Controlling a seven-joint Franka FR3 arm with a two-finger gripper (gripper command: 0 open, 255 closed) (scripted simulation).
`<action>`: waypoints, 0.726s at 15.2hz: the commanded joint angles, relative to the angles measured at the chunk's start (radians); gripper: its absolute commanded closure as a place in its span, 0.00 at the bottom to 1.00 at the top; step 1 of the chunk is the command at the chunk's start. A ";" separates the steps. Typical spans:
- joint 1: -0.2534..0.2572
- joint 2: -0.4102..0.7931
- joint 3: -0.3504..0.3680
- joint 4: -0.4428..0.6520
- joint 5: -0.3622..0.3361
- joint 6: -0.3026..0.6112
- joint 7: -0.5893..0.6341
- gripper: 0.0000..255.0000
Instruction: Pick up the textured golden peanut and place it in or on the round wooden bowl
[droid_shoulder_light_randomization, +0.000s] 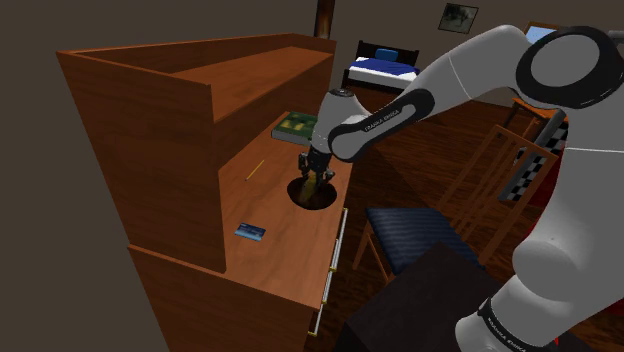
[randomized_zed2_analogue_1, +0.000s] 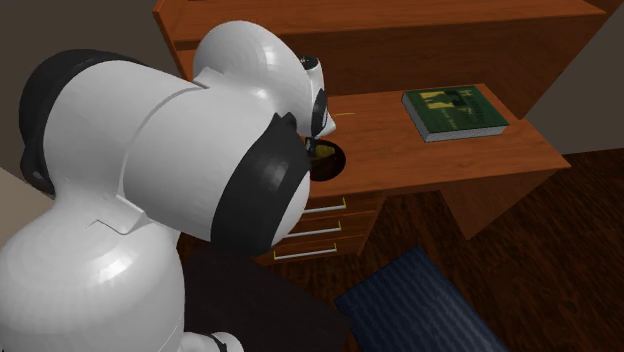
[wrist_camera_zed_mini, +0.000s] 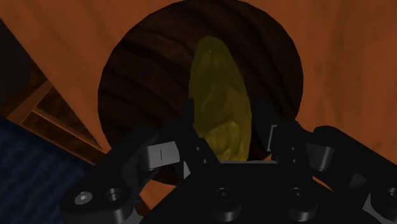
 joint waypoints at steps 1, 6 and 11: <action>0.011 0.022 -0.014 0.003 -0.019 0.017 0.012 1.00; 0.027 0.053 -0.036 0.003 -0.049 0.046 0.033 1.00; 0.027 0.053 -0.036 0.003 -0.049 0.046 0.033 1.00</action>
